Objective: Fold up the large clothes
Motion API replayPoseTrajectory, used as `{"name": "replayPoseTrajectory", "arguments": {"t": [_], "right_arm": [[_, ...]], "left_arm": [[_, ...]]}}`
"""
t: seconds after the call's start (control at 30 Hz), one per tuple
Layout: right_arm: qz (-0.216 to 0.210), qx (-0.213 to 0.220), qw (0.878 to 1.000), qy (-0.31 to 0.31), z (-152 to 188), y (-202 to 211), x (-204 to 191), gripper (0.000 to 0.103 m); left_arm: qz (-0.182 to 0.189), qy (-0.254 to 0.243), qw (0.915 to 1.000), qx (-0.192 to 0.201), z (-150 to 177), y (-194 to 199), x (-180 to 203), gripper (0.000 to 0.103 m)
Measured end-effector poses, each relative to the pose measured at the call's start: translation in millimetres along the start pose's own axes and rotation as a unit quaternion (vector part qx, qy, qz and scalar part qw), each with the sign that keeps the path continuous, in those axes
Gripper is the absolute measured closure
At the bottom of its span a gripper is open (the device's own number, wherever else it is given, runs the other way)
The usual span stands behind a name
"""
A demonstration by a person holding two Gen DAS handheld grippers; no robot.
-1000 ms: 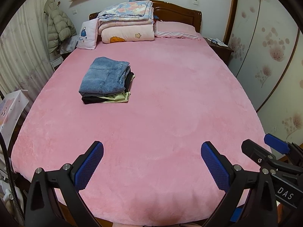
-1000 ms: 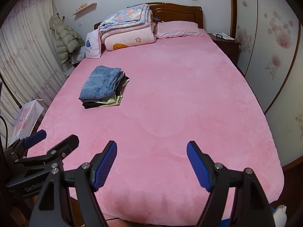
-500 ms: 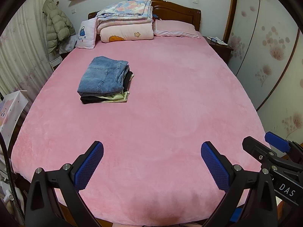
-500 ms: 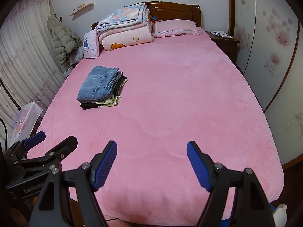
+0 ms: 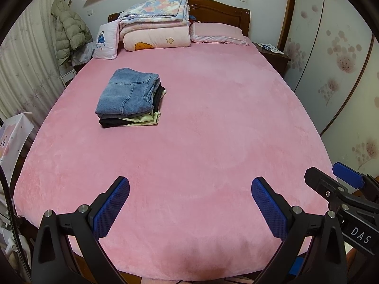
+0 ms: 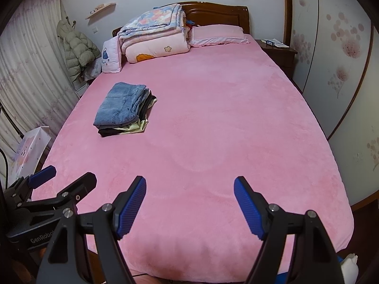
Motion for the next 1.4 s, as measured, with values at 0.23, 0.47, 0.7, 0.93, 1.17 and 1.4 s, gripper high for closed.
{"name": "replayPoseTrajectory", "arguments": {"t": [0.23,0.47,0.7,0.93,1.17,1.4], "right_arm": [[0.003,0.0,1.0,-0.001,2,1,2,0.023],[0.003,0.0,1.0,-0.001,3,2,2,0.022],[0.003,0.0,1.0,0.0,4,3,1,0.022],[0.001,0.001,1.0,0.0,6,5,-1,0.022],[0.001,0.005,1.0,-0.003,9,11,0,0.022],[-0.001,0.007,1.0,-0.005,9,15,2,0.022]], "left_arm": [[0.001,0.002,1.0,-0.001,2,0,-2,0.001],[0.0,0.001,1.0,-0.003,3,0,-2,0.001],[-0.003,0.003,1.0,-0.003,6,1,0,0.001],[-0.003,0.003,1.0,0.0,10,4,2,0.001],[0.008,0.001,0.9999,0.008,11,9,5,0.001],[0.002,-0.006,1.0,-0.002,14,9,8,0.001]]}}
Point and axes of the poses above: each gripper's, at about its wrist camera, not at the fingertips, and y roughly against the way its jaws point, x to its right, z to its underside, the point moved 5 cm from there along -y, roughly the way its jaws point, and after that the axes turned 14 degrees about -y, right-handed, at the moved point
